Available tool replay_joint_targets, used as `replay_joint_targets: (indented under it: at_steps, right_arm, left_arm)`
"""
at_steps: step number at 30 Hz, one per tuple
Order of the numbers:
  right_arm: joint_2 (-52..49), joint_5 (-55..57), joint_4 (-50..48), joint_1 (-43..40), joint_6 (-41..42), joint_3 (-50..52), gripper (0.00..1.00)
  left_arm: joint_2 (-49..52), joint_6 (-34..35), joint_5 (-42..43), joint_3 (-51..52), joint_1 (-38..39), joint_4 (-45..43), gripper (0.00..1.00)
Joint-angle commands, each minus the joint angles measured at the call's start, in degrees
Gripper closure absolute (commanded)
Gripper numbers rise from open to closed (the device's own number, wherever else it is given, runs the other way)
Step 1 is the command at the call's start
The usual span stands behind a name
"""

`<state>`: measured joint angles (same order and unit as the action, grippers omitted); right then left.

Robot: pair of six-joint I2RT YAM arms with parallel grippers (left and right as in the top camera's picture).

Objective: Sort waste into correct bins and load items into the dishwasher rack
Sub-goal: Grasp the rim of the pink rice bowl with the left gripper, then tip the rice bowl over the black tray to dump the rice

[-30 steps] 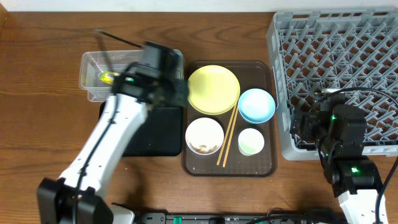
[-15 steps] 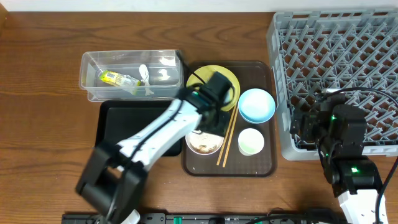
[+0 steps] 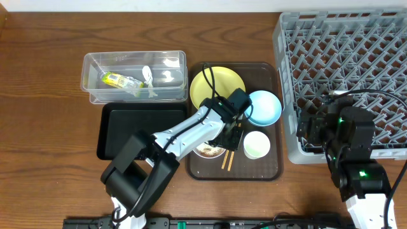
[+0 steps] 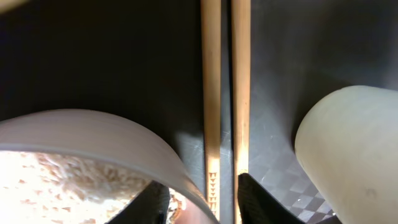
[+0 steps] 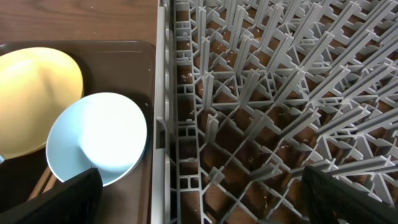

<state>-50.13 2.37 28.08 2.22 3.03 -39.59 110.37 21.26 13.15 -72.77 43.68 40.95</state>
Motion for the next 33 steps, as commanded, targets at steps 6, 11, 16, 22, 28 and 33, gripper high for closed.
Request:
replay_joint_targets:
  at_steps: [6,11,16,22,28,33]
  right_arm:
    - [0.24,0.15,0.0,0.44,0.79,-1.03,0.01]
    - [0.24,0.15,-0.02,0.44,0.76,-1.03,0.01]
    - [0.24,0.15,-0.02,0.44,0.79,-1.03,0.01]
    - [0.24,0.15,-0.02,0.44,0.76,-1.03,0.01]
    - [0.24,0.17,0.0,0.42,0.76,-1.03,0.01]
    - [0.26,0.17,0.0,0.42,0.76,-1.03,0.01]
  left_arm:
    - [0.98,0.5,-1.01,0.35,1.57,0.17,0.8]
    - [0.24,0.48,-2.95,0.26,1.57,1.33,0.92]
    - [-3.52,0.39,-4.22,0.0,1.49,2.93,0.94]
    - [-11.65,-0.96,-4.17,0.0,0.81,4.94,0.94]
    - [-20.0,-5.64,0.72,0.0,-4.9,7.96,0.94]
    - [-22.82,-15.65,14.49,0.24,-14.4,11.76,0.94]
